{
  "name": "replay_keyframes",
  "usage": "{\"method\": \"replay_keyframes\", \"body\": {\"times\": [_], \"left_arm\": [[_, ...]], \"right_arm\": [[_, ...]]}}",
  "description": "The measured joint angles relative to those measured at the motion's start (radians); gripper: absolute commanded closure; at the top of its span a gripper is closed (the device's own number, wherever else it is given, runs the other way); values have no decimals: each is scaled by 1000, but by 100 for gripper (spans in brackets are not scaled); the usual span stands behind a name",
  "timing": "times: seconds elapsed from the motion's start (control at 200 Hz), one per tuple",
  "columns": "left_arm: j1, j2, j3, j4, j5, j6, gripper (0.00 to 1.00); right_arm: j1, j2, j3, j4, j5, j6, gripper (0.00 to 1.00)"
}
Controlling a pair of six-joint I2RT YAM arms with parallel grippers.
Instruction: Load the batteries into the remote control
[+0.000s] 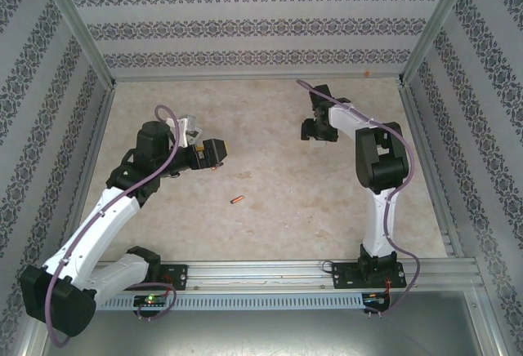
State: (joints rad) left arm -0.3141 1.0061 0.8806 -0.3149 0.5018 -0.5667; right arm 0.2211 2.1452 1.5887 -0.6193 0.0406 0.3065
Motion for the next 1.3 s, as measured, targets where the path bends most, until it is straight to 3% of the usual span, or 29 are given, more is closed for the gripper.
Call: {"method": "replay_keyframes", "body": {"times": [0.165, 0.265, 0.36, 0.545, 0.679, 0.894, 1.069, 1.189, 1.299], "left_arm": [[0, 60, 8, 12, 1, -58, 0], [0, 116, 26, 17, 17, -98, 0], [0, 167, 45, 39, 45, -135, 0], [-24, 255, 90, 98, 98, -180, 0], [-72, 308, 135, 158, 135, -207, 2], [-110, 375, 163, 209, 145, -256, 40], [-139, 415, 162, 207, 137, -277, 69], [-142, 412, 158, 203, 100, -293, 83], [-149, 368, 145, 187, 40, -335, 83]], "right_arm": [[6, -5, 5, -12, -16, -35, 59], [11, -69, -65, 6, -76, -48, 60], [40, -222, -181, 17, -137, -49, 59], [233, -616, -358, 77, -215, -48, 59], [374, -731, -398, 97, -249, -48, 59], [490, -736, -422, 92, -260, -44, 58], [530, -732, -418, 100, -277, -32, 56], [542, -729, -403, 90, -262, -25, 42], [578, -741, -401, 95, -184, -53, 19]]}}
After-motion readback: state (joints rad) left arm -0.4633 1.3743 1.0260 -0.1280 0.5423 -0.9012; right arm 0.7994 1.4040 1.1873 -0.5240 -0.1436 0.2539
